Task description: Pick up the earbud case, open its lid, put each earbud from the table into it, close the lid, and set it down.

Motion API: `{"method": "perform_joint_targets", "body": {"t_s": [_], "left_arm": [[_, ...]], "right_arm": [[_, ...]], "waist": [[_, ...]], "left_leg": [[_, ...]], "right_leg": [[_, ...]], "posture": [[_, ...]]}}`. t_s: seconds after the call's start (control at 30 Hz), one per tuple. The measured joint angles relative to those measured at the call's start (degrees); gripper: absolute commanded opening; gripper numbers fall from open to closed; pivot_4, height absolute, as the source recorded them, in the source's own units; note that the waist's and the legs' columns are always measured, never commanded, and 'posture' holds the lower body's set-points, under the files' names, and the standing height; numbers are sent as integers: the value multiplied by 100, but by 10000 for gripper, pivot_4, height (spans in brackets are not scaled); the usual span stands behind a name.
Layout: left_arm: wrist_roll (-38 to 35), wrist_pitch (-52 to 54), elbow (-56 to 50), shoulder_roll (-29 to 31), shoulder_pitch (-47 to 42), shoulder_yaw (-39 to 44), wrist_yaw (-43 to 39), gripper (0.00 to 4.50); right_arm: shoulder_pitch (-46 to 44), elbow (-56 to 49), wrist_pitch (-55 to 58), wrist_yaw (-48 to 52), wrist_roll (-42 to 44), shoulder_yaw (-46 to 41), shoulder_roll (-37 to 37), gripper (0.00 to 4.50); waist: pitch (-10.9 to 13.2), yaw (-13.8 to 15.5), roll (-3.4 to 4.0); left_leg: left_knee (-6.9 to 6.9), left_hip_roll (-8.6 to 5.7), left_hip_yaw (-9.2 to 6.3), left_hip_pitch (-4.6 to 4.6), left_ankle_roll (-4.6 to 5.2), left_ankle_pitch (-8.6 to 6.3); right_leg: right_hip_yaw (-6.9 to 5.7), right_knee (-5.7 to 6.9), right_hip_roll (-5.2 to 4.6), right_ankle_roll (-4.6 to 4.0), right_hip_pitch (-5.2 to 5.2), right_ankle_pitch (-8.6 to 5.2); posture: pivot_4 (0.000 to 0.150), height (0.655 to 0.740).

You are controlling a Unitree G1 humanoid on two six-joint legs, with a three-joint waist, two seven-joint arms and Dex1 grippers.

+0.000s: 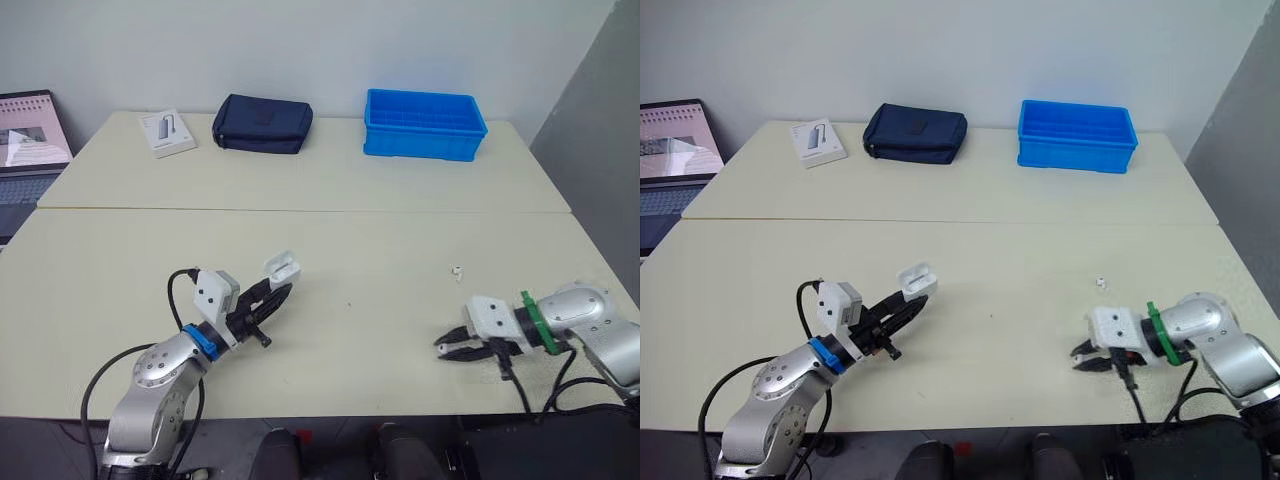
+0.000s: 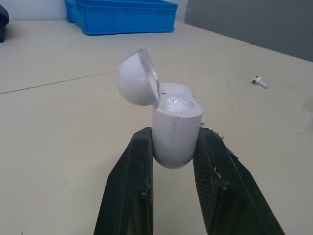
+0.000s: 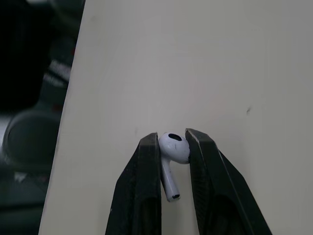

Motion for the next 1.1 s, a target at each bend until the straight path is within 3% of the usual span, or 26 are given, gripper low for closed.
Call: {"method": "perform_joint_targets", "body": {"t_s": [0.17,0.5,0.73,0.97,1.1], "left_arm": [[-23,39,-148,46,179,8,5,7618],[-78,108,-168,63,302,9,23,7619],[-85,111,-168,63,291,8,51,7619],[-90,140,-167,66,283,5,52,7619],[-97,176,-166,67,274,-5,62,7619]], "right_arm": [[-163,585,-734,378,-420,223,-51,4152],[-233,619,-842,412,-628,301,1,4152],[-169,613,-831,374,-616,258,46,28245],[-11,393,-671,348,-495,43,-89,28763],[358,-754,444,59,-190,-566,-527,28763]], "waist": [[0,4,-1],[0,5,-2],[-6,3,-12],[-3,12,-6],[-1,25,-2]], "left_leg": [[0,0,1,0,0,0],[5,0,1,10,-1,0],[6,1,1,16,-1,0],[7,-3,1,15,-2,1],[1,-2,-2,8,-3,0]], "right_leg": [[1,1,0,0,0,0],[1,2,-1,0,12,0],[1,5,0,0,16,1],[4,11,-3,-1,14,0],[0,11,-2,-3,6,-3]], "posture": [[1500,7324],[1500,7324],[1500,7324],[1500,7324],[1500,7324]]}}
